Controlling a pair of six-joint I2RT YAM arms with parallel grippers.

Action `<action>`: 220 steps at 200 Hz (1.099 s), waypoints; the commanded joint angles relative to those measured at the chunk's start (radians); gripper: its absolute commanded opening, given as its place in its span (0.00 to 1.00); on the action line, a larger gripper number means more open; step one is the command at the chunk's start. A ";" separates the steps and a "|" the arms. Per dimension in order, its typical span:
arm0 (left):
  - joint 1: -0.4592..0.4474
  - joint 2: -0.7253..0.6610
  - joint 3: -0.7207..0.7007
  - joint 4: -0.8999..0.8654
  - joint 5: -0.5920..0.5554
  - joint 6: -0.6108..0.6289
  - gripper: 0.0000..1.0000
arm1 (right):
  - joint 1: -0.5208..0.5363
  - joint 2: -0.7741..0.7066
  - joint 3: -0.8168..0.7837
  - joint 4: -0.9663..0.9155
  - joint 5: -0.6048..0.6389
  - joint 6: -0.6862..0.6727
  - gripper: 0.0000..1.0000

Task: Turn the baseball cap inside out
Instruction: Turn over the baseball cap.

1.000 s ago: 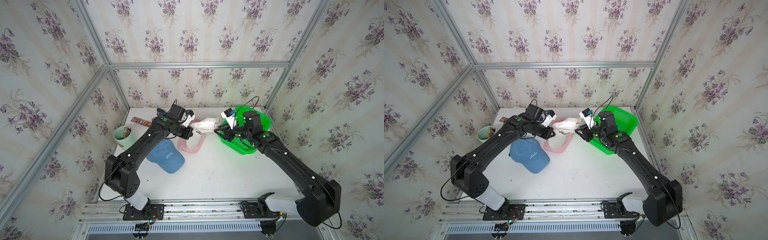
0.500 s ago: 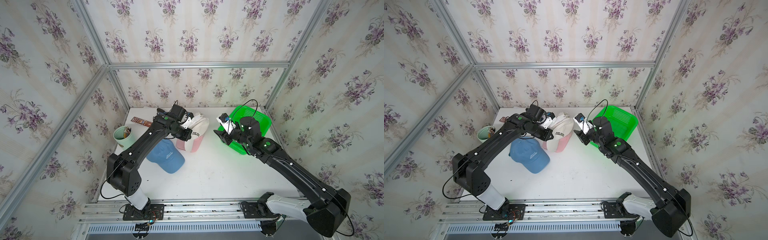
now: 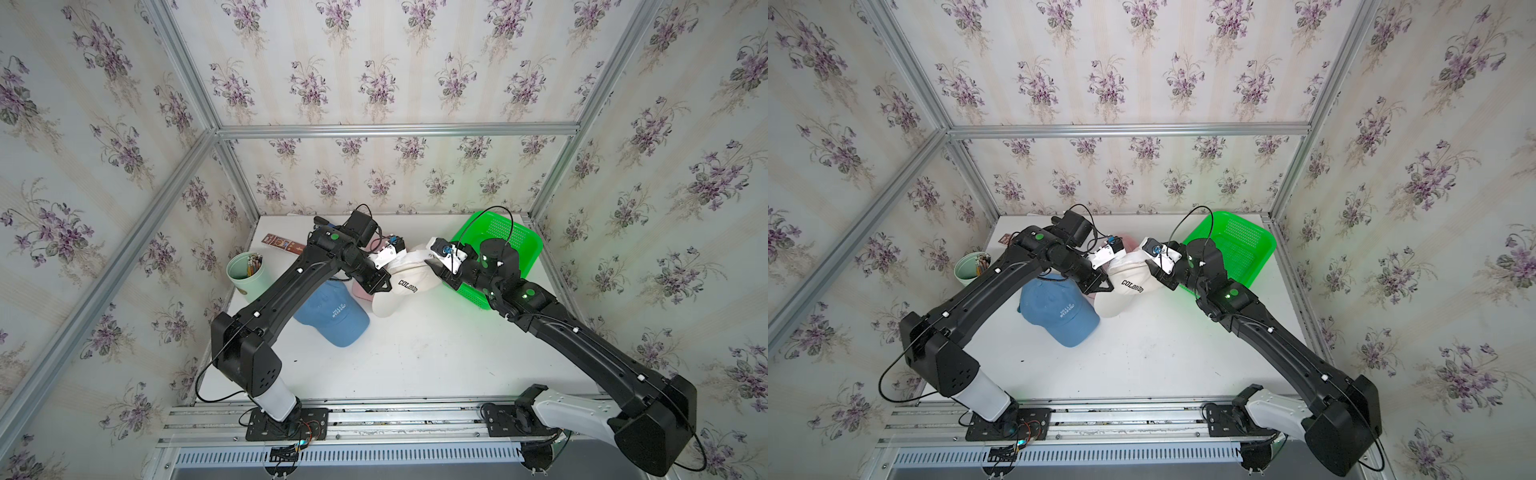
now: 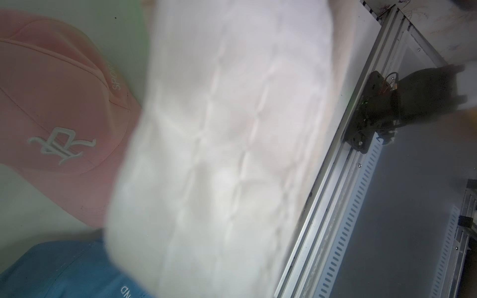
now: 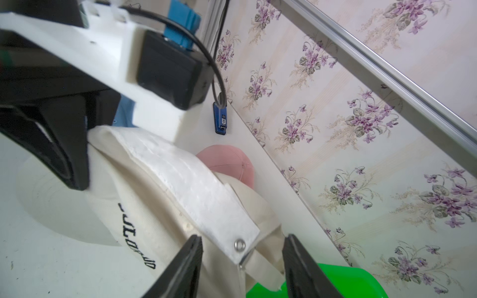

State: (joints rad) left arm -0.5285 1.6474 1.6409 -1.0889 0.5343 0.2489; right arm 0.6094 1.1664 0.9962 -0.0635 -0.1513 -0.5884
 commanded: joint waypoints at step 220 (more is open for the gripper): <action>-0.058 -0.055 0.017 -0.047 -0.030 0.113 0.10 | 0.058 0.067 0.034 -0.062 0.082 -0.164 0.58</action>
State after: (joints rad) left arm -0.5785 1.6215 1.6794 -1.1397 0.4530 0.3164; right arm 0.6674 1.2266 1.0336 -0.1547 -0.1303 -0.7452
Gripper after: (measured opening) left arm 0.104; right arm 0.577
